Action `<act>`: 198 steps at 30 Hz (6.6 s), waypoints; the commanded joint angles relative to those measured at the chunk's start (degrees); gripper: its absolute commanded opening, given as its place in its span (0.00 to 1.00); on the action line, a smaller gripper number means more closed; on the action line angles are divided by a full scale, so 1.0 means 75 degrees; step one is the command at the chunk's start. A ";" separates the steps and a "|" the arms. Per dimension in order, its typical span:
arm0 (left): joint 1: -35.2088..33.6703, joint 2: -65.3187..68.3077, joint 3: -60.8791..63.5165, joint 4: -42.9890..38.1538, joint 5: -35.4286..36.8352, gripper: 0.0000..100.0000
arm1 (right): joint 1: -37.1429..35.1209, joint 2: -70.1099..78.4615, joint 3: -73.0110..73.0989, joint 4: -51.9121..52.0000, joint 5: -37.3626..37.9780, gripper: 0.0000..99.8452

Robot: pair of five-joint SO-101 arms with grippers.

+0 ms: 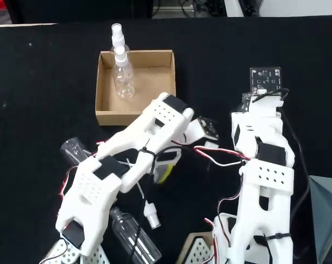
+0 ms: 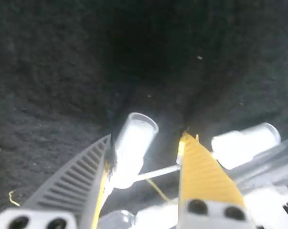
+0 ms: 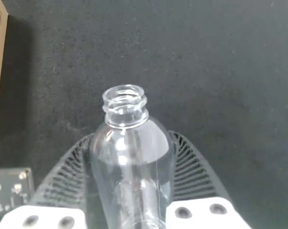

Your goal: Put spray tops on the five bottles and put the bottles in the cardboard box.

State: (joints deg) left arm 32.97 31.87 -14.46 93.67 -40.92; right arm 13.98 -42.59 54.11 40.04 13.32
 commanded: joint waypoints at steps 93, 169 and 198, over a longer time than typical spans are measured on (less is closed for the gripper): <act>-0.1061 -0.5603 0.0768 -0.1430 0.6670 0.03 | -0.0328 -0.3370 0.0838 0.0610 -0.0035 0.04; -0.4741 -1.0667 0.4437 -0.3845 1.1991 0.03 | -0.3071 -0.8797 0.3757 0.0668 0.0059 0.04; -0.5597 -1.0667 0.4554 -0.4607 1.2999 0.03 | -0.5075 -0.8797 0.4542 0.0668 0.0059 0.04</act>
State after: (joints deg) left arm -8.88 -46.37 19.82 63.08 55.34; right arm -22.51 -102.99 88.48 44.53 13.41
